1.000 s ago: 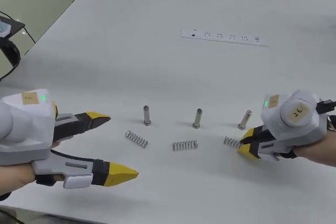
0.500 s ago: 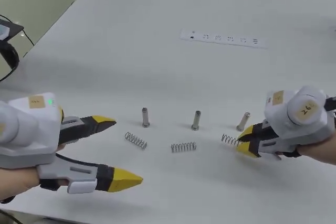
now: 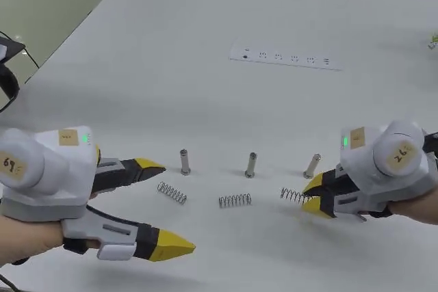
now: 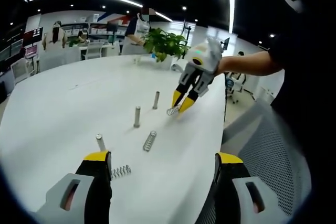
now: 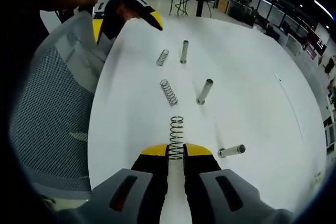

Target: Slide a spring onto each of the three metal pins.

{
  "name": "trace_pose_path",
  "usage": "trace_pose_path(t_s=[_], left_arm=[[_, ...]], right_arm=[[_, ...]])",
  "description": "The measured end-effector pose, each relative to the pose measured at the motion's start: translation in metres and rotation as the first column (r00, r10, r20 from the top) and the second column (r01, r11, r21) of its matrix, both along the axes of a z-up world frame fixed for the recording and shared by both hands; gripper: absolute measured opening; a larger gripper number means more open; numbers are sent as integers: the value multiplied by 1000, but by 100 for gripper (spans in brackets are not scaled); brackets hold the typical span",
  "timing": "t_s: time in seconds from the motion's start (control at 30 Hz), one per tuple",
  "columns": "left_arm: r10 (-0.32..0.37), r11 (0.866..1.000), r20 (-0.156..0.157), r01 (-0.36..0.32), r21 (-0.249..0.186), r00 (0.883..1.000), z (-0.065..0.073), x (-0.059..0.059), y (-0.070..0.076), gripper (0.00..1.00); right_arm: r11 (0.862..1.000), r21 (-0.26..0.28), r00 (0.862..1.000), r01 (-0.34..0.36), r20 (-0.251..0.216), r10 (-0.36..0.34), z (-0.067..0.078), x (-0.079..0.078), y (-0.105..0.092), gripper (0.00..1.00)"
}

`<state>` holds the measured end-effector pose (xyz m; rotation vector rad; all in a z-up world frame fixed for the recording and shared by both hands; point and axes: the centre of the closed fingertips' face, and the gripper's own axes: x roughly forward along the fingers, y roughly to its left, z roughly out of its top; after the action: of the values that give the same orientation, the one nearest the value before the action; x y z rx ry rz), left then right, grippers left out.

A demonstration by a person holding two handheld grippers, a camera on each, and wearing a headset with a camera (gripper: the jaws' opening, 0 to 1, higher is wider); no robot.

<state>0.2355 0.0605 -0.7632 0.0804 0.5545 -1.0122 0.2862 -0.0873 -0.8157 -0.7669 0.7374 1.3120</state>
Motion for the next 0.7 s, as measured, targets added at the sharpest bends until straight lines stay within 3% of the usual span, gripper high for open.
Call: trace_pose_path(t_s=[0.37, 0.7], left_arm=[[-80, 997, -4, 80, -3, 997, -3, 5, -24, 76], [-151, 988, 15, 152, -37, 988, -3, 15, -59, 70]], right_arm=[[999, 8, 999, -41, 9, 41, 11, -12, 7, 8], [996, 14, 996, -87, 22, 86, 19, -21, 17, 8]])
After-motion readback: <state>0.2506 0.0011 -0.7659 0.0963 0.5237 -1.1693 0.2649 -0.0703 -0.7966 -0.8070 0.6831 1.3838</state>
